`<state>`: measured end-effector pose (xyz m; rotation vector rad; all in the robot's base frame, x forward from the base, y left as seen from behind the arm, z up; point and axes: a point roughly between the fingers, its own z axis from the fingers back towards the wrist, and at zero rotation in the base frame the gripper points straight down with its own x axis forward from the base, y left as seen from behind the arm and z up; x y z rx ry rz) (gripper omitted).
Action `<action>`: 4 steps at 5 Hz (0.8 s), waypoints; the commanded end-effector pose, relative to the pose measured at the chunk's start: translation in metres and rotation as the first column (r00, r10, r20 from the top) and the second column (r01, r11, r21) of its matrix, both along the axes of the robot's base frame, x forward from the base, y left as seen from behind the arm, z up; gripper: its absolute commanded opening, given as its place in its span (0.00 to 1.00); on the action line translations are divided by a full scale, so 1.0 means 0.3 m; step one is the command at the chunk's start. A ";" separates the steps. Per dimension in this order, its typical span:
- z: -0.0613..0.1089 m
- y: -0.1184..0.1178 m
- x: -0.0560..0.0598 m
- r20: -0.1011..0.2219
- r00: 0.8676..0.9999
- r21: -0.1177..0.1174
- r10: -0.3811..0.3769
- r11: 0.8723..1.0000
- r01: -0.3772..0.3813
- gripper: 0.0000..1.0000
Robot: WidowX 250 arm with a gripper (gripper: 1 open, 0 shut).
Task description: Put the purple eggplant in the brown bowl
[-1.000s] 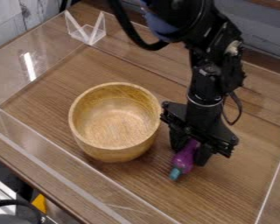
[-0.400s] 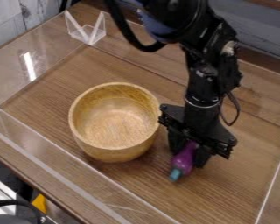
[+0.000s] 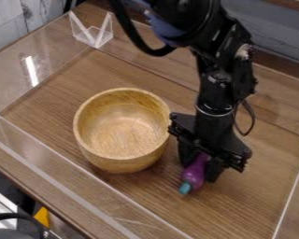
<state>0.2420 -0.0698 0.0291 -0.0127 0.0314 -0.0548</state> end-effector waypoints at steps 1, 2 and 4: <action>0.056 0.006 0.013 0.047 0.999 -0.019 0.004 1.000 -0.003 0.00; 0.073 0.012 0.009 0.051 0.999 -0.025 0.002 1.000 -0.001 0.00; 0.122 0.032 0.002 0.068 0.998 -0.035 0.000 0.999 0.002 0.00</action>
